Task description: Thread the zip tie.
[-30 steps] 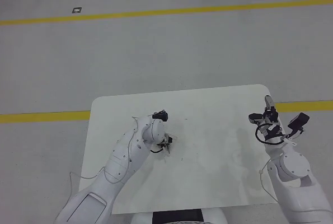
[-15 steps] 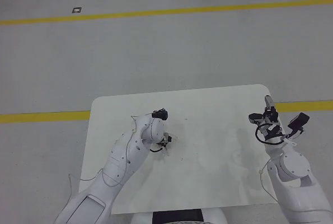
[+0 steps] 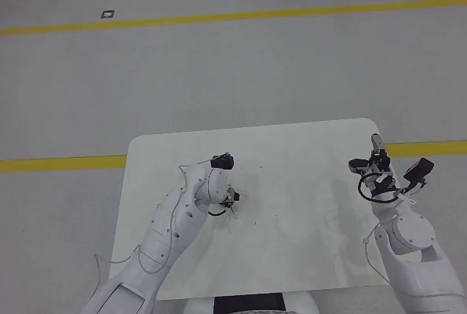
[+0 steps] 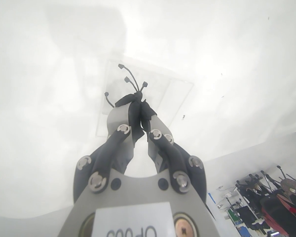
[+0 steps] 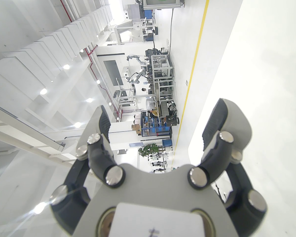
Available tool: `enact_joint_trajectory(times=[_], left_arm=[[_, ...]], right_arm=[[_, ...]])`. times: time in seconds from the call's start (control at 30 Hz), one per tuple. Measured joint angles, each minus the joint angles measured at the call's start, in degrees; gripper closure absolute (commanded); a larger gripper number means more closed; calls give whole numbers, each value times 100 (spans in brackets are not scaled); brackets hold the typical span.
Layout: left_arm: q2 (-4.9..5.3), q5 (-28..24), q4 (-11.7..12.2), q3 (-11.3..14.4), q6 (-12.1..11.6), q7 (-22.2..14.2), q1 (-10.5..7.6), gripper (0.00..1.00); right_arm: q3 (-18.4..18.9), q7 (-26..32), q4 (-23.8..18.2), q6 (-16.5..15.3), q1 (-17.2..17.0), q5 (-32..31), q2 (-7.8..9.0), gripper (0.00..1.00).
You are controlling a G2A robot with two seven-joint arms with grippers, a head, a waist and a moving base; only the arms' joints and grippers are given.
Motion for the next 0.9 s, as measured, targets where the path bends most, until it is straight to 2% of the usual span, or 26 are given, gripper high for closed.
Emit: enact_joint_trajectory(times=[0.13, 0.27, 0.4, 0.5, 0.73, 0.9], left_arm=[[-6, 40, -69, -21, 0, -29, 47, 91], [-13, 63, -109, -31, 0, -55, 79, 96], [-18, 76, -131, -35, 0, -66, 99, 95], [-26, 85, -132, -21, 0, -61, 116, 100], [-45, 55, -87, 9, 0, -27, 112, 100], [-33, 107, -263, -27, 0, -79, 183, 100]], right_arm=[[0, 0, 0, 0, 0, 0, 0, 0], [0, 0, 0, 0, 0, 0, 0, 0], [0, 0, 0, 0, 0, 0, 0, 0], [0, 0, 0, 0, 0, 0, 0, 0], [0, 0, 0, 0, 0, 0, 0, 0], [0, 0, 0, 0, 0, 0, 0, 0]])
